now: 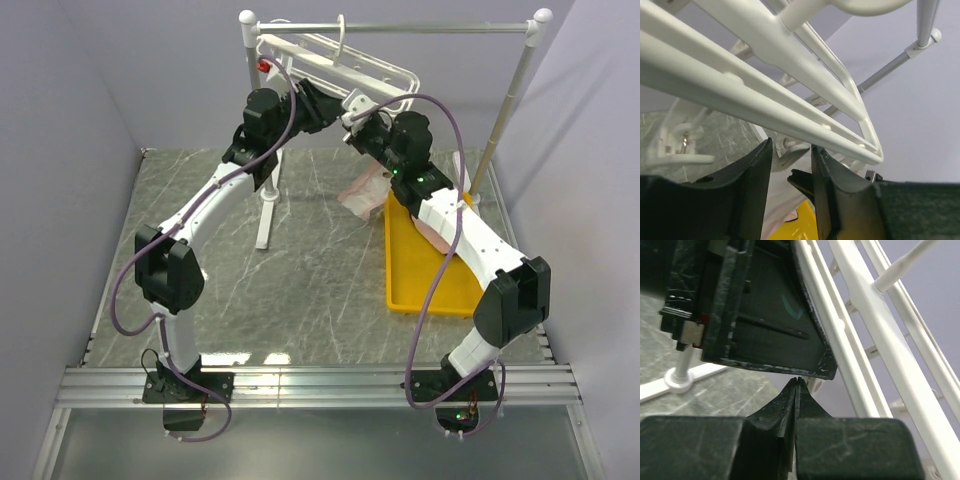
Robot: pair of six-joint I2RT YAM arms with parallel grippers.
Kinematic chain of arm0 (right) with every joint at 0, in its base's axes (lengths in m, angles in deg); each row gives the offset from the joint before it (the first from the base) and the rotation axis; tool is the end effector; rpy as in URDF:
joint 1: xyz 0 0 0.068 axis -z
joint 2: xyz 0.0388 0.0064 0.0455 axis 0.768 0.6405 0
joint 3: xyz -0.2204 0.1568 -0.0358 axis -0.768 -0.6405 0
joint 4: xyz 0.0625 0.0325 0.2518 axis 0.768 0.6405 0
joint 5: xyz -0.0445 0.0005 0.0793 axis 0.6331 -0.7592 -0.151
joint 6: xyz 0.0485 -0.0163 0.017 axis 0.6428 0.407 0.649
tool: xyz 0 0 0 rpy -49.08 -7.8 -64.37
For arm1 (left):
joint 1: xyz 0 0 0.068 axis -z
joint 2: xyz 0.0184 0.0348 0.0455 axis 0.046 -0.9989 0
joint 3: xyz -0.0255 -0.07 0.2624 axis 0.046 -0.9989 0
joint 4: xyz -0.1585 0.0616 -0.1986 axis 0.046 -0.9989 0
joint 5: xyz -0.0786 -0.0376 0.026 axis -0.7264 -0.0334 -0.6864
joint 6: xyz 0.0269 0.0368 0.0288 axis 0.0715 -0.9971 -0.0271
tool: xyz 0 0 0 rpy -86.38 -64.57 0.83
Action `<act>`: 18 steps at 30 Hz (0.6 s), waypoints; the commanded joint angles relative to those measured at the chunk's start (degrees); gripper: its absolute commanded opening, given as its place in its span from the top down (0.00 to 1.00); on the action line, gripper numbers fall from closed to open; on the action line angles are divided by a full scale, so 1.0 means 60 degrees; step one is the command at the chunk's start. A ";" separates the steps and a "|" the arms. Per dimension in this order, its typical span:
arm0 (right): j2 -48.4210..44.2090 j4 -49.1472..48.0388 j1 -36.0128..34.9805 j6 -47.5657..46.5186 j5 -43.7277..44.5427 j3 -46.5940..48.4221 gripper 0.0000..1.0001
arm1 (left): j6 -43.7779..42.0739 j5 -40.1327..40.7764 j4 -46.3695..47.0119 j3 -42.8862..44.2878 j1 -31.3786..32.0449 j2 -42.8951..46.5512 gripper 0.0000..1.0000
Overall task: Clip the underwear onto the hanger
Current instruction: Open the clamp at the hanger.
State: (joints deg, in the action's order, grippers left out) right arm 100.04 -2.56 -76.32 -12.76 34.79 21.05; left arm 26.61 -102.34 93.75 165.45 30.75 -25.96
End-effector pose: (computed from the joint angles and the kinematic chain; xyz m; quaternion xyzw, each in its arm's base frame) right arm 0.3449 0.1790 0.4199 -0.4173 0.5335 0.0301 0.7351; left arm 0.4051 -0.2264 0.4244 -0.0205 0.6664 -0.5219 0.5321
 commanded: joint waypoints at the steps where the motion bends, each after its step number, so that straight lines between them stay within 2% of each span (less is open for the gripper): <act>1: -0.0008 0.0335 0.0373 0.1246 -0.0990 0.0831 1.00 | 0.0168 -0.0719 0.1015 -0.0305 -0.0248 0.0637 0.58; 7: 0.0065 0.0410 0.0872 0.2026 -0.1563 0.1140 1.00 | 0.0272 -0.1219 0.1545 -0.0746 -0.0380 0.0799 0.77; 8: 0.0036 0.0395 0.0887 0.1968 -0.1636 0.1111 1.00 | 0.0271 -0.1248 0.1544 -0.0702 -0.0380 0.0770 0.85; 9: -0.0022 0.0322 0.0887 0.1909 -0.1651 0.0951 1.00 | 0.0286 -0.1205 0.1515 -0.0673 -0.0380 0.0755 0.88; 10: -0.0124 0.0264 0.0858 0.1807 -0.1709 0.0833 0.92 | 0.0286 -0.1205 0.1500 -0.0629 -0.0380 0.0740 0.92; 11: -0.0184 0.0234 0.0858 0.1763 -0.1797 0.0760 0.89 | 0.0300 -0.1263 0.1515 -0.0600 -0.0380 0.0682 0.97; 12: -0.0213 0.0263 0.0858 0.1704 -0.1943 0.0657 0.81 | 0.0358 -0.1249 0.1486 -0.0541 -0.0380 0.0652 0.99; 14: -0.0242 0.0234 0.0814 0.1529 -0.1959 0.0540 0.72 | 0.0374 -0.1292 0.1515 -0.0497 -0.0394 0.0623 1.00; 16: -0.0286 0.0132 0.0784 0.1411 -0.2061 0.0379 0.65 | 0.0359 -0.1395 0.1602 -0.0497 -0.0380 0.0594 1.00; 18: -0.0287 0.0029 0.0814 0.1440 -0.2426 0.0276 0.64 | 0.0330 -0.1613 0.1953 -0.0686 -0.0394 0.0623 1.00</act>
State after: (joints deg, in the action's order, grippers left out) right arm 100.28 0.39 -71.28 -3.69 23.54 23.56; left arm 28.12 -109.23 100.44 161.23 28.37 -24.50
